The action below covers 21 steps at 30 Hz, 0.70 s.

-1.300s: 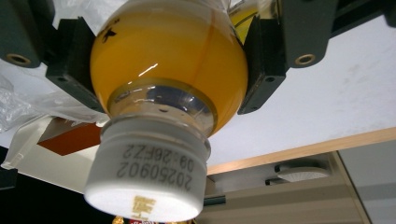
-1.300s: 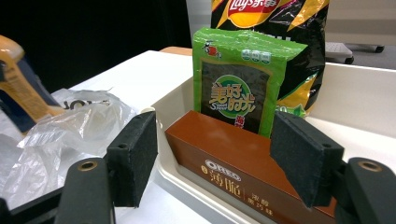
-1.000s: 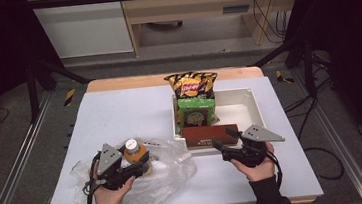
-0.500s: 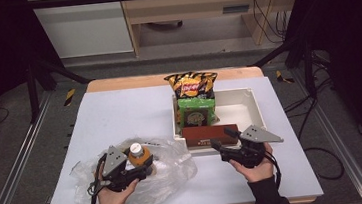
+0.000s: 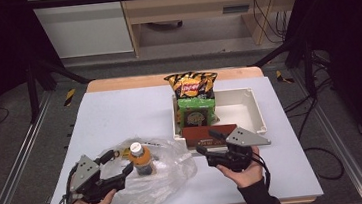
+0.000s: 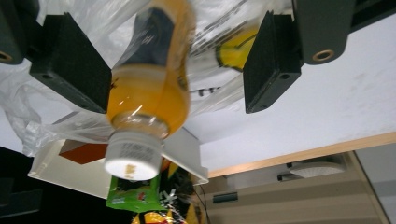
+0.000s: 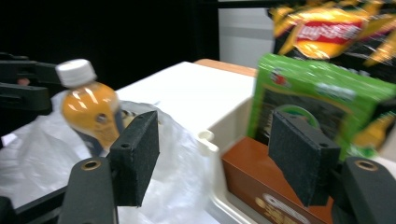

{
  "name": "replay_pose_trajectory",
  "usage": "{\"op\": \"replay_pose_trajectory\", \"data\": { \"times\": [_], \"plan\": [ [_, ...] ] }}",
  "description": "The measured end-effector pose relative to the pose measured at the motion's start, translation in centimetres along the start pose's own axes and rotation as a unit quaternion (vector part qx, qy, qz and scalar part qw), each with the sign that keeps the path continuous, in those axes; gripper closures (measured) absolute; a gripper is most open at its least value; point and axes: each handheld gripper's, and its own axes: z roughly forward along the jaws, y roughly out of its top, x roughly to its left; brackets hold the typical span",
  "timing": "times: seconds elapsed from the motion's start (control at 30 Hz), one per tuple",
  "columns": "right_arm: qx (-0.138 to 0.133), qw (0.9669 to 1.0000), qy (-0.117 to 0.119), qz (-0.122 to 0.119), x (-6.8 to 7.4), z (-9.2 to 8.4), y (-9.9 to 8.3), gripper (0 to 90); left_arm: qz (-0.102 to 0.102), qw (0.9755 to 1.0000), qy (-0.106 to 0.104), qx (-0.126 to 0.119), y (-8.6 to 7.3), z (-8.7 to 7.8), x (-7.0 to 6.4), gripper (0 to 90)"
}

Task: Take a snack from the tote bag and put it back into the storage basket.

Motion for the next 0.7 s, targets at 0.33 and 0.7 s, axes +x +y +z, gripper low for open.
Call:
{"op": "replay_pose_trajectory", "data": {
  "times": [0.33, 0.7],
  "plan": [
    [0.003, 0.9990, 0.045, -0.003, 3.2, 1.4, 1.7, 32.1, -0.035, 0.9984, 0.044, 0.002, -2.1, -1.7, 4.1, 23.6],
    [0.018, 0.9970, 0.075, -0.012, 6.1, 4.6, 1.9, 31.4, -0.048, 0.9965, 0.067, 0.011, -3.4, -2.0, 6.1, 24.3]
  ]
}}
